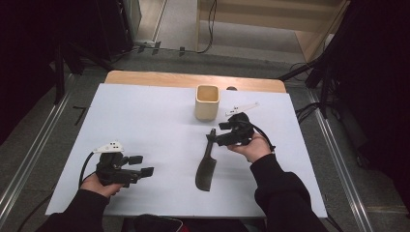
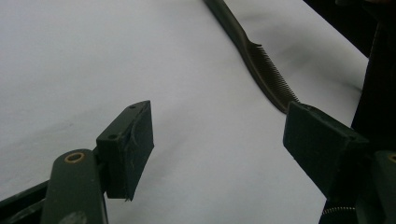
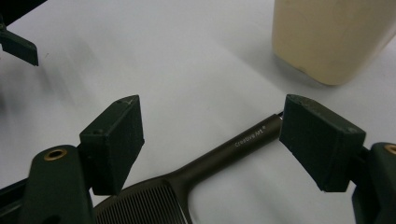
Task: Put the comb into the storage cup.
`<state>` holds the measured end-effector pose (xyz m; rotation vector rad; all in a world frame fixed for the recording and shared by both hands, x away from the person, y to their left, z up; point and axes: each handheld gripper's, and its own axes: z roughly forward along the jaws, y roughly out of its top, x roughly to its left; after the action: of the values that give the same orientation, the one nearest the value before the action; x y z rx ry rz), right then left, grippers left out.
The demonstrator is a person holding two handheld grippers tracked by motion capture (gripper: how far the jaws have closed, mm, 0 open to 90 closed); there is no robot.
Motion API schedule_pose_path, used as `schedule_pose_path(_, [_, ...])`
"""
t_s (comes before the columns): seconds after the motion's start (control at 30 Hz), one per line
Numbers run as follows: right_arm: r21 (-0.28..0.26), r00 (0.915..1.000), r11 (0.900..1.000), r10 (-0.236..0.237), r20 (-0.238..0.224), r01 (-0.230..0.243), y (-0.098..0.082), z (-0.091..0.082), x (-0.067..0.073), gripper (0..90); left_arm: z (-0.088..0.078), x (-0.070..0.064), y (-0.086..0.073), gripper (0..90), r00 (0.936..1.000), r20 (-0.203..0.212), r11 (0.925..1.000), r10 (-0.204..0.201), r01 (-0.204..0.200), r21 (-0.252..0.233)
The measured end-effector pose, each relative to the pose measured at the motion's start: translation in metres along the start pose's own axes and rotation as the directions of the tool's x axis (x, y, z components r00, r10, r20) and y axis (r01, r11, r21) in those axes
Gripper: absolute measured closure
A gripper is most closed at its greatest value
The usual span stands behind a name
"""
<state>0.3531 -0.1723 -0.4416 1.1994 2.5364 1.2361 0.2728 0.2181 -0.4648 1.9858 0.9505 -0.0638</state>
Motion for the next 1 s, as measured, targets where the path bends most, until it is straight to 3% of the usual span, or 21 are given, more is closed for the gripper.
schedule_pose_path(0.9, [0.015, 0.9996, 1.000, -0.025, -0.008, 0.025, 0.031, 0.034, 0.005, 23.1, -0.001, 0.002, -0.001, 25.2, 0.9999, -0.012, 1.0000, -0.006, 0.006, -0.001])
schedule_pose_path(1.0, [0.014, 0.9993, 0.999, -0.036, -0.009, 0.036, 0.031, 0.037, 0.006, 27.9, -0.002, 0.002, -0.002, 25.2, 0.9999, -0.011, 1.0000, -0.007, 0.007, -0.003])
